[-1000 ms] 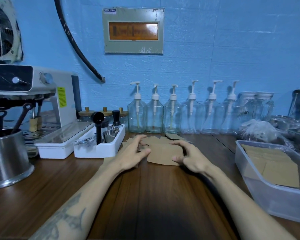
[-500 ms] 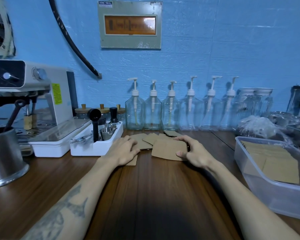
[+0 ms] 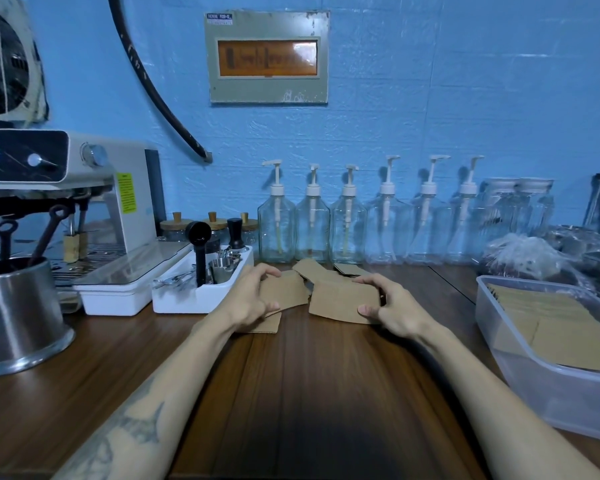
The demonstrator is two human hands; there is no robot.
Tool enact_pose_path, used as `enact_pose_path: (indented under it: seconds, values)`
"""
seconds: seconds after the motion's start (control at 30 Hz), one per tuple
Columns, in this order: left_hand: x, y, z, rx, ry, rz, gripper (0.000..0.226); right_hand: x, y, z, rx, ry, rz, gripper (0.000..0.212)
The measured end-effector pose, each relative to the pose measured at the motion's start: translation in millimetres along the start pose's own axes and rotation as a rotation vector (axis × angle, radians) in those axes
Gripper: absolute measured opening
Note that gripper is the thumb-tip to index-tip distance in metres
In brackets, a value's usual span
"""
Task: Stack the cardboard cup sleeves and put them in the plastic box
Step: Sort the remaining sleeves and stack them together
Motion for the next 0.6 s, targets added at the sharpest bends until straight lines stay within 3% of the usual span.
enact_pose_path:
  seconds: [0.17, 0.27, 0.33, 0.43, 0.53, 0.6]
  values:
    - [-7.5, -32.8, 5.8, -0.217, -0.069, 0.300, 0.058, -0.4, 1.0, 0.3, 0.005, 0.001, -0.023, 0.048]
    - [-18.6, -56.6, 13.5, -0.394, -0.005, 0.607, 0.054, -1.6, 1.5, -0.4, 0.005, 0.001, -0.025, 0.048]
    - [-29.7, -62.4, 18.3, -0.419, 0.047, 0.742, 0.050, -2.3, 2.1, -1.1, 0.007, 0.002, -0.027, 0.049]
    - [-52.3, -46.4, 21.1, -0.281, 0.131, 0.639, 0.041, -1.7, 4.7, -2.2, 0.024, -0.008, -0.041, 0.050]
    - [-67.8, -0.8, 21.6, -0.063, 0.229, 0.355, 0.033, 1.4, 7.6, -2.2, 0.047, -0.024, -0.047, 0.053]
    - [-72.5, 19.4, 22.6, -0.025, 0.320, 0.155, 0.034, 3.8, 11.2, -1.8, 0.080, -0.040, -0.049, 0.058]
Point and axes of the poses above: each hand's wrist, its own z-axis away from the middle knuckle, its own y-axis out of the palm, x = y × z, the point moved 9 cm from there along -z, towards the middle knuckle, and after that the axes turned 1 degree about -y, right-handed, at the moved point
